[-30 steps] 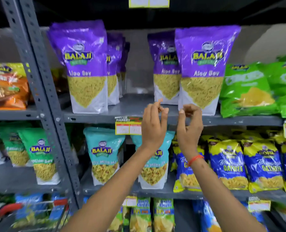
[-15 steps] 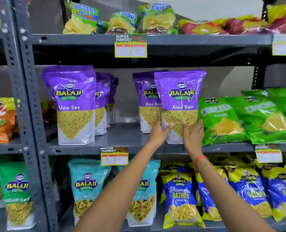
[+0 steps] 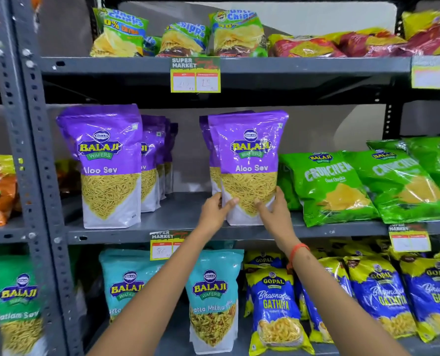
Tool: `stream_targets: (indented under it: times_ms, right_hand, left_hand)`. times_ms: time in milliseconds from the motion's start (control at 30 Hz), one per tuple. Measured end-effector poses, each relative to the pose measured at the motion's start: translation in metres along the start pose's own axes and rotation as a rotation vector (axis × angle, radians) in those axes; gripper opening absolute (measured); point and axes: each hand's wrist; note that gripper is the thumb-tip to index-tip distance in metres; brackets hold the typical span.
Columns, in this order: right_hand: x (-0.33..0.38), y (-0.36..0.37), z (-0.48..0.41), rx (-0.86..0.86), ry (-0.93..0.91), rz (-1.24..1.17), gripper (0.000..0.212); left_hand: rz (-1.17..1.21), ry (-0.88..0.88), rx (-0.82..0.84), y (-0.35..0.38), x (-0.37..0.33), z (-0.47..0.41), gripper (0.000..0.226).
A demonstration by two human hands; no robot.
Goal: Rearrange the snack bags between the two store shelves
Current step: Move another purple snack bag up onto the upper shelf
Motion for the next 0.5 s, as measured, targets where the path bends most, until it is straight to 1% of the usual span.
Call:
stream_targets:
  times_ms: [100,233,267,367,500]
  right_hand:
    - [0.002,0.015,0.000,0.044,-0.004,-0.005,0.060]
    - [0.005,0.025,0.000,0.055,0.019,-0.012,0.067]
    - [0.006,0.026,0.000,0.057,0.026,-0.009,0.067]
    - [0.004,0.026,-0.001,0.063,0.024,-0.015,0.067]
    - [0.005,0.024,0.000,0.068,0.024,-0.017,0.065]
  left_hand:
    - [-0.002,-0.014,-0.015,-0.019,0.008,0.001,0.075]
    - [-0.012,-0.026,0.006,-0.031,0.010,0.001,0.079]
    - [-0.013,-0.034,0.010,-0.032,0.011,0.000,0.076]
    - [-0.029,-0.052,0.018,-0.033,0.006,0.001,0.050]
    - [0.000,-0.065,0.012,-0.032,0.001,0.004,0.040]
Point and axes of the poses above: each hand's wrist, its own z-axis away from the middle knuckle, its own y-axis out of the palm, x = y × z, and after that the axes turned 5 degrees about x, right-handed
